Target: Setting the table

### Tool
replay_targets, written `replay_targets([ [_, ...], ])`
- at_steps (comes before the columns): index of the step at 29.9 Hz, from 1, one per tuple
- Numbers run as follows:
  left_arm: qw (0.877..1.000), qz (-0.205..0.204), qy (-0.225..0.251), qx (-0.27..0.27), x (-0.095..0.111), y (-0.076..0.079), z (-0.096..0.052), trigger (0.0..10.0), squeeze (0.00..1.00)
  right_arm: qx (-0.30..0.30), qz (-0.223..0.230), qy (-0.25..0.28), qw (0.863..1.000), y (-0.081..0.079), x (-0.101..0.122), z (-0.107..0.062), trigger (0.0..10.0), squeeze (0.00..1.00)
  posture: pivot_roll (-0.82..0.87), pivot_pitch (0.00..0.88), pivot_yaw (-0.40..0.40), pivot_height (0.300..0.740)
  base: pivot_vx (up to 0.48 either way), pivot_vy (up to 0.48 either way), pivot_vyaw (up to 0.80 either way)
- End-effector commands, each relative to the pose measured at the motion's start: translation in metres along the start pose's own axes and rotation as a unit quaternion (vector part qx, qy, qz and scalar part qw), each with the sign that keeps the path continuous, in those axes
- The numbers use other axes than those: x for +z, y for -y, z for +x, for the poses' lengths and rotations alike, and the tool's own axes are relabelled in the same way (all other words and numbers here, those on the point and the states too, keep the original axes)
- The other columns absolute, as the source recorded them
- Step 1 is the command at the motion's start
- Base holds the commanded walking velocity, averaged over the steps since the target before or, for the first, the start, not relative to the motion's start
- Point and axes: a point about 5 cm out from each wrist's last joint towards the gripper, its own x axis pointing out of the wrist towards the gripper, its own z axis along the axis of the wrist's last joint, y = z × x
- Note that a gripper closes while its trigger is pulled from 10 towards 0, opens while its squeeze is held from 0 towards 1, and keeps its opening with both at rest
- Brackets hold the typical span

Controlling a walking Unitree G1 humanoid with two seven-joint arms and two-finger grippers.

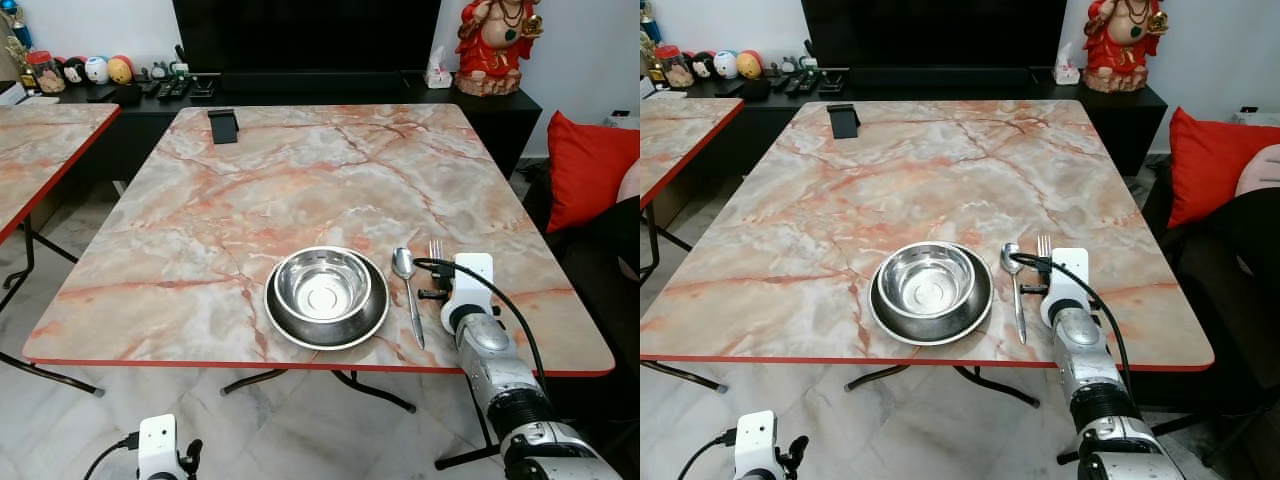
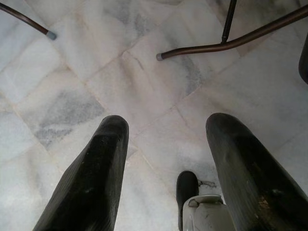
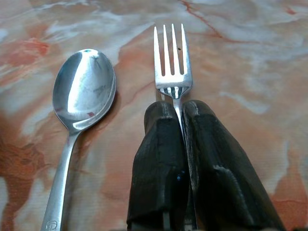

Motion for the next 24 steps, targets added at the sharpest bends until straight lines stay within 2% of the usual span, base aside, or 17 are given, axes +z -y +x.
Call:
replay_targets([
  [1, 1.0, 0.005, -0.001, 0.001, -0.0007, 0.0001, -0.0002, 10.0, 0.0, 0.003, 0.001, 0.005, 1.0, -0.0024, 0.0046, 0.0024, 10.0, 0.0, -0.13, 0.0, 0.032, 0.719, 0.0, 0.0, 0.0],
  [11, 1.0, 0.005, -0.001, 0.001, -0.0007, 0.0006, -0.0002, 10.0, 0.0, 0.006, 0.004, 0.004, 1.0, -0.0041, 0.0031, 0.0024, 10.0, 0.0, -0.12, 0.0, 0.031, 0.719, 0.0, 0.0, 0.0],
  [12, 1.0, 0.005, -0.001, 0.001, -0.0006, 0.0006, -0.0002, 10.0, 0.0, 0.006, 0.004, 0.005, 1.0, -0.0043, 0.0032, 0.0025, 10.0, 0.05, -0.12, 0.0, 0.03, 0.719, 0.0, 0.0, 0.0],
  [13, 1.0, 0.005, -0.001, 0.001, -0.0006, 0.0007, -0.0002, 10.0, 0.0, 0.007, 0.005, 0.005, 1.0, -0.0044, 0.0032, 0.0025, 10.0, 0.05, -0.12, 0.0, 0.03, 0.719, 0.0, 0.0, 0.0],
  [14, 1.0, 0.005, 0.0, 0.001, -0.0005, 0.0007, -0.0002, 10.0, 0.0, 0.006, 0.004, 0.004, 1.0, -0.0042, 0.003, 0.0026, 10.0, 0.26, -0.12, 0.0, 0.03, 0.719, 0.0, 0.0, 0.0],
  [19, 1.0, 0.005, 0.0, 0.002, -0.0001, 0.0007, -0.0001, 10.0, 0.0, 0.006, 0.004, 0.003, 1.0, -0.0037, 0.003, 0.0027, 10.0, 0.28, -0.12, 0.0, 0.028, 0.719, 0.0, 0.0, 0.0],
  [24, 1.0, 0.005, 0.001, 0.001, 0.0004, 0.001, 0.0001, 10.0, 0.0, 0.004, 0.001, -0.001, 1.0, -0.0031, 0.0021, 0.0028, 10.0, 0.25, -0.12, 0.0, 0.027, 0.719, 0.0, 0.0, 0.0],
])
